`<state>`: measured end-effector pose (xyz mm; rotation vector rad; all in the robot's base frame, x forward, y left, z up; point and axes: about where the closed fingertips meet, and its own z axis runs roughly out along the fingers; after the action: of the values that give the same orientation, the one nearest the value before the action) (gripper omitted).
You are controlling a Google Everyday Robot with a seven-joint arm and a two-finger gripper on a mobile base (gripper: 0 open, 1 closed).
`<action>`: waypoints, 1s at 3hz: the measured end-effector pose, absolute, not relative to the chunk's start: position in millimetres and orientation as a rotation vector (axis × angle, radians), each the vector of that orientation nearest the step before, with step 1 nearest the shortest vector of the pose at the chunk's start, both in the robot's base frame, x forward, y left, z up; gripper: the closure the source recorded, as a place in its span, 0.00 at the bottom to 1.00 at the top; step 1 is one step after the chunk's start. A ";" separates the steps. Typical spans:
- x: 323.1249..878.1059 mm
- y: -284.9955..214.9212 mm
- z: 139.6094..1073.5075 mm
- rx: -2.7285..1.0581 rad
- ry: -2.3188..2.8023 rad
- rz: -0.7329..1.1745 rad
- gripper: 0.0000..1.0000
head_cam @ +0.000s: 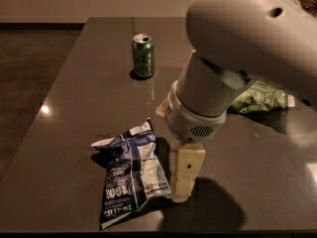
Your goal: Move blue chip bag near green can
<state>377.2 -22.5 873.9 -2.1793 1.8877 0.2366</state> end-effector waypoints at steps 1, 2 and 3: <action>369.8 -7.3 863.9 -2.225 1.859 0.247 0.00; 365.7 6.5 857.3 -2.252 1.835 0.251 0.00; 363.8 16.7 853.7 -2.267 1.821 0.244 0.14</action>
Offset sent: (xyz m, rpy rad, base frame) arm -0.0145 0.0439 -0.0281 -0.0150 0.0255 0.0890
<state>363.8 16.7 853.7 -2.2670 1.8207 0.2443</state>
